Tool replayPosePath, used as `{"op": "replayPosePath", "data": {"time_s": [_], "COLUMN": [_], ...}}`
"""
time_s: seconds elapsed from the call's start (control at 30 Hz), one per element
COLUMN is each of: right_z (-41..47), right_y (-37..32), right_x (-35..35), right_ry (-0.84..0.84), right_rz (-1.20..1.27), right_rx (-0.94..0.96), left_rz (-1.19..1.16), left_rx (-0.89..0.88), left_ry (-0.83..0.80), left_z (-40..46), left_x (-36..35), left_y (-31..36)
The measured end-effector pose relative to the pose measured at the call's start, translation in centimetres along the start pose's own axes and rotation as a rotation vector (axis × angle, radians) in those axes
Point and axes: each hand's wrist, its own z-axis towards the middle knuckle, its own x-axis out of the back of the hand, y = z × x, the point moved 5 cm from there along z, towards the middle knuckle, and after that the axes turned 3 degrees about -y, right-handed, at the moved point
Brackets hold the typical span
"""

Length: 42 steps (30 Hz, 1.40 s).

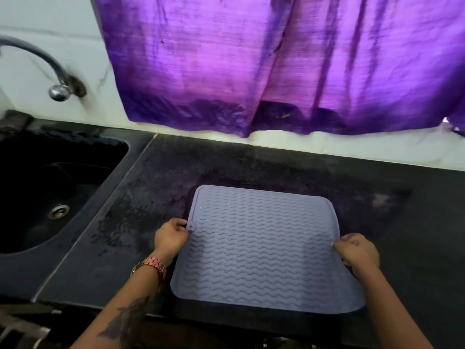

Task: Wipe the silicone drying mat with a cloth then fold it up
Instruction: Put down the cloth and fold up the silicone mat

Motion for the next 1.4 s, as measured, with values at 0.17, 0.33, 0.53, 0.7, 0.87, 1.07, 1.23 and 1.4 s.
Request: {"op": "replayPosePath", "data": {"time_s": [0.17, 0.33, 0.53, 0.7, 0.87, 1.07, 1.23, 1.4], "right_z": [-1.6, -5.9, -11.0, -12.1, -13.2, -14.2, -13.6, -8.4], "right_y": [-5.7, -12.8, -17.1, -18.5, -18.8, -18.9, -17.7, -12.8], "right_x": [-1.5, -8.7, -17.3, -21.5, -22.4, -22.6, -20.8, -12.3], "right_ry": [-0.097, -0.426, -0.584, -0.505, -0.441, -0.48, -0.591, -0.039], "right_rz": [0.397, 0.497, 0.511, 0.364, 0.215, 0.062, 0.375, 0.245], "right_rx": [0.087, 0.181, 0.247, 0.289, 0.455, 0.577, 0.423, 0.324], "left_rz": [-0.09, -0.129, -0.087, -0.042, -0.054, -0.083, -0.061, -0.009], "left_rx": [0.026, 0.02, -0.027, -0.073, -0.06, -0.042, -0.057, -0.001], "left_ry": [-0.04, -0.11, -0.099, -0.095, -0.131, -0.123, -0.081, -0.096], "left_z": [0.3, 0.7, 0.9, 0.9, 1.2, 1.4, 1.3, 1.3], "left_x": [0.4, 0.5, 0.3, 0.5, 0.5, 0.4, 0.2, 0.3], "left_y": [-0.3, -0.6, -0.7, -0.6, -0.7, -0.9, -0.8, -0.2]}}
